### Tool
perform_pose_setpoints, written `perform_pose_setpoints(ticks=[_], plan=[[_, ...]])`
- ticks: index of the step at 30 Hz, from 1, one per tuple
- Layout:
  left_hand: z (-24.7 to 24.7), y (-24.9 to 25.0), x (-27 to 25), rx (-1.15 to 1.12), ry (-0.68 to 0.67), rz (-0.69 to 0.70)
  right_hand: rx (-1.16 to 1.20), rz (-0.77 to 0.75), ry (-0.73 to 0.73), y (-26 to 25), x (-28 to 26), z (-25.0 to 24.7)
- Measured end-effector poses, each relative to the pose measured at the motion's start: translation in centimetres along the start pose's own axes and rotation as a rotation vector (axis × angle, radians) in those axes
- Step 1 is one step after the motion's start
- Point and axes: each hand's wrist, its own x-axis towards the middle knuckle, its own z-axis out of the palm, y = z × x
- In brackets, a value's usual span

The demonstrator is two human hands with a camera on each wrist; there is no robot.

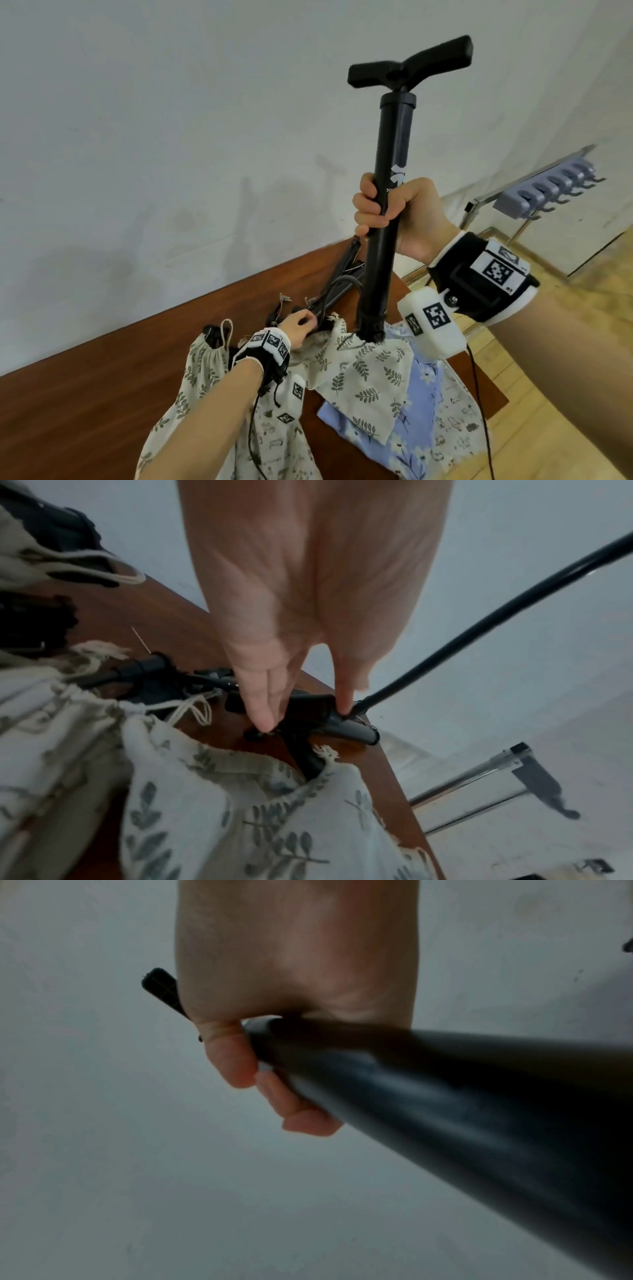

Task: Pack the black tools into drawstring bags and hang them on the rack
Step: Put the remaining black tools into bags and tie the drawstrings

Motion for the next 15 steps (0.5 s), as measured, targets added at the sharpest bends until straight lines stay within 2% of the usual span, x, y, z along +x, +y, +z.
perform_pose_setpoints(ticks=[4,5,8,10,12,15], plan=[[-1.2,-0.4,0.1,0.286,-0.129,0.044,0.008,-0.087,0.038,-1.0,-0.5,-0.7],[-1.0,-0.2,0.0,0.328,-0.124,0.044,0.033,-0.094,0.039,-0.9,-0.6,-0.8],[0.6,1.1,0.1,0.254,0.08,0.076,0.173,-0.085,-0.033,-0.1,-0.4,-0.2],[1.1,1.5,0.3,0.337,0.144,0.097,0.232,-0.075,-0.104,0.6,-0.3,0.4],[0.9,1.4,0.5,0.463,0.11,0.049,0.229,-0.075,-0.137,0.7,0.0,0.7],[0.5,0.1,1.3,0.578,-0.008,0.029,0.245,-0.08,-0.092,0.7,0.5,0.3]])
